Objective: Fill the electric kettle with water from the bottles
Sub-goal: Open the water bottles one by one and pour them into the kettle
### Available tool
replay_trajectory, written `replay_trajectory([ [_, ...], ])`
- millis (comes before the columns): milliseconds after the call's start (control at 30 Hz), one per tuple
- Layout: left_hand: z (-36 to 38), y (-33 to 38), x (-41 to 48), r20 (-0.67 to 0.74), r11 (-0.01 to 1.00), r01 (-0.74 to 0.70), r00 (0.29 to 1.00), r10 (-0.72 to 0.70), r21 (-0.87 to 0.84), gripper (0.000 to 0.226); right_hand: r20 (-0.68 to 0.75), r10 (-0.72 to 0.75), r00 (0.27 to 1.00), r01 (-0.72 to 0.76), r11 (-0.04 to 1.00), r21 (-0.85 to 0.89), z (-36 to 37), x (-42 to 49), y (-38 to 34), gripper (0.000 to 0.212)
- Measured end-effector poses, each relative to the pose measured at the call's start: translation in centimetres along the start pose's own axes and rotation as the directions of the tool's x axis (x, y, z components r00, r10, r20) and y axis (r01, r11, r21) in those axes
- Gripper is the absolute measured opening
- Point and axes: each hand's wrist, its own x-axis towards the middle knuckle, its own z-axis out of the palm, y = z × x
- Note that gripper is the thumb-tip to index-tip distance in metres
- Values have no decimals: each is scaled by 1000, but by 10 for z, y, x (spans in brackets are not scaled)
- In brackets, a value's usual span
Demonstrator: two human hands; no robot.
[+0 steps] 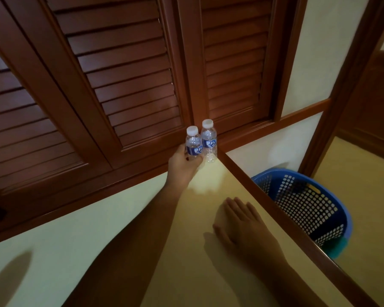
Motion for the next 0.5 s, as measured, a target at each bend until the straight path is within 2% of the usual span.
replay_trajectory([
  [133, -6, 0, -16, 21, 998, 59, 998, -60, 17, 71, -29, 27, 999, -26, 999, 36, -1, -2, 0, 86],
  [233, -20, -1, -47, 21, 996, 70, 997, -71, 64, 88, -112, -31, 993, 39, 997, 68, -1, -2, 1, 85],
  [300, -33, -5, -80, 8, 996, 61, 998, -62, 71, 84, -205, -128, 970, 150, 984, 96, -3, -8, 0, 84],
  [400, -57, -17, -139, 18, 1000, -13, 1000, 13, -18, 55, -342, -232, 911, 297, 943, 152, -4, -24, -11, 68],
  [433, -65, -20, -159, 27, 999, -21, 999, 22, -30, 47, -365, -232, 901, 312, 934, 175, -3, -29, -19, 61],
  [500, -84, -24, -199, 27, 1000, -13, 1000, 13, -24, 47, -375, -207, 904, 316, 913, 259, -1, -36, -43, 56],
])
